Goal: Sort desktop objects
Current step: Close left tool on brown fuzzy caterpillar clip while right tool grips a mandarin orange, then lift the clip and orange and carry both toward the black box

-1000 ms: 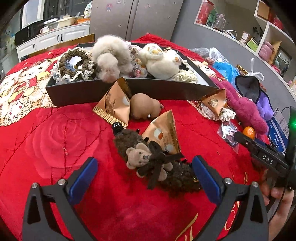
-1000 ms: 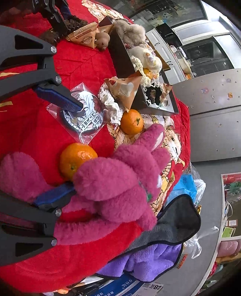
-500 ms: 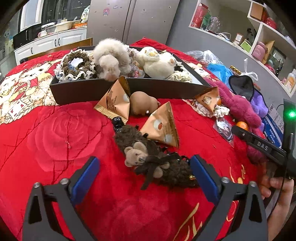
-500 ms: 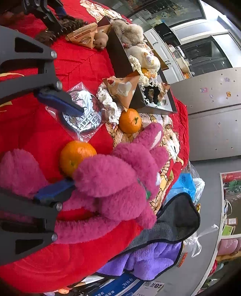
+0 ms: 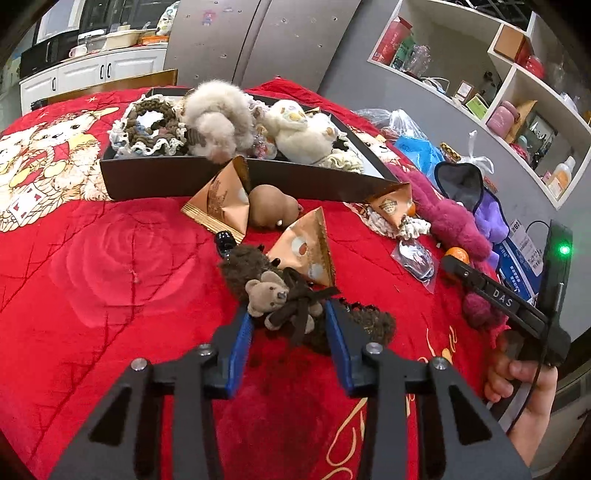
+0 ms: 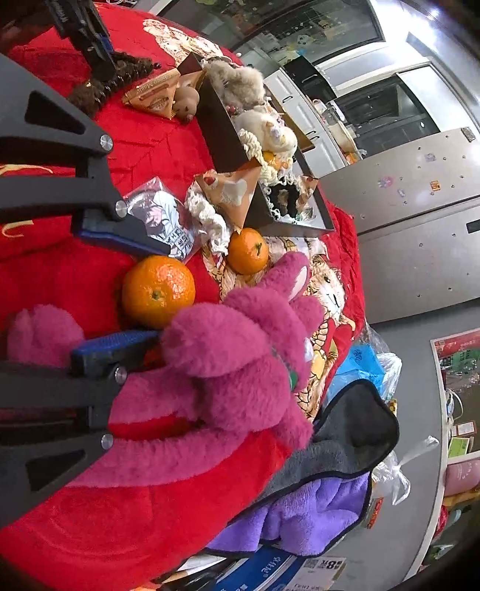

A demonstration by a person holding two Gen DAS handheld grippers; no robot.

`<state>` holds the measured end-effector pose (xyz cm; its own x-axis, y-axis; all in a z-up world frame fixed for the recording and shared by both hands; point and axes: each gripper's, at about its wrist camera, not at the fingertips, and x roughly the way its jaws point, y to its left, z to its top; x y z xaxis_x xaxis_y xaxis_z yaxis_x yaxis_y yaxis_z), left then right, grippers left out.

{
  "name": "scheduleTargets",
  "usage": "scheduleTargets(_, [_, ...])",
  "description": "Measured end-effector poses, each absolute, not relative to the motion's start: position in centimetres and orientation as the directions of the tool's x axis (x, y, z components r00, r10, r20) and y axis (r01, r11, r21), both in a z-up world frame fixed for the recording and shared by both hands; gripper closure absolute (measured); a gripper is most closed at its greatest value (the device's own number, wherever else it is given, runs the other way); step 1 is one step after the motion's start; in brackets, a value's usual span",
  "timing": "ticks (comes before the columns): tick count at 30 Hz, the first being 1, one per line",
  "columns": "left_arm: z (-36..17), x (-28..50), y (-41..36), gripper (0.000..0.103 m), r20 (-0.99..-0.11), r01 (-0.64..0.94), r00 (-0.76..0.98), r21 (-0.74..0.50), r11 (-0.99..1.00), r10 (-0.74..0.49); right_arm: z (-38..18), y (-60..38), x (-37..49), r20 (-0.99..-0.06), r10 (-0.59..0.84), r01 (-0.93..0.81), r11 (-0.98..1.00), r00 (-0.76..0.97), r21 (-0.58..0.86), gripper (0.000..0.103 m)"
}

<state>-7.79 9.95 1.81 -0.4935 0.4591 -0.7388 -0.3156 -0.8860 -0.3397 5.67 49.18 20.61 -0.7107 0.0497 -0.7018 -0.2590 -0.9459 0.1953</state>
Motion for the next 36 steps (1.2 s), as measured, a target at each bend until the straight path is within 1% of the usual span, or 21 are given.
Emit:
scheduleTargets(6, [2.7,-7.2,9.8,0.067,-0.728,-0.333,-0.507,-0.329,-0.884,0.462,21.3,47.8,6.6,-0.689,0.047,-0.242,-0.952,-0.723,0.189,0.065])
scheduleTargets(7, [2.9,-7.1,9.8,0.075,-0.723,-0.339,-0.507,-0.334,-0.879,0.470,21.4,47.5,6.8,-0.686,0.045,-0.236,-0.953,-0.726,0.188,0.065])
scheduleTargets(9, [3.4,-7.0,9.7,0.080,-0.720,-0.344,-0.506,-0.337,-0.877,0.475,21.9,47.2,7.2,-0.679,0.044,-0.229,-0.956,-0.733,0.185,0.065])
scheduleTargets(13, [4.1,-6.4,9.6,0.080,-0.714,-0.352,-0.527,-0.309,-0.883,0.460,23.2,46.8,8.0,-0.659,0.048,-0.219,-0.959,-0.750,0.179,0.065])
scheduleTargets(22, [5.6,-5.4,8.2,0.080,-0.691,-0.340,-0.564,-0.306,-0.889,0.453,25.7,45.1,9.6,-0.619,0.044,-0.178,-0.972,-0.784,0.157,0.065])
scheduleTargets(36, [6.7,-3.8,5.4,0.080,-0.686,-0.306,-0.604,-0.270,-0.913,0.406,26.7,40.6,9.8,-0.606,-0.041,-0.067,-0.986,-0.794,0.155,0.065])
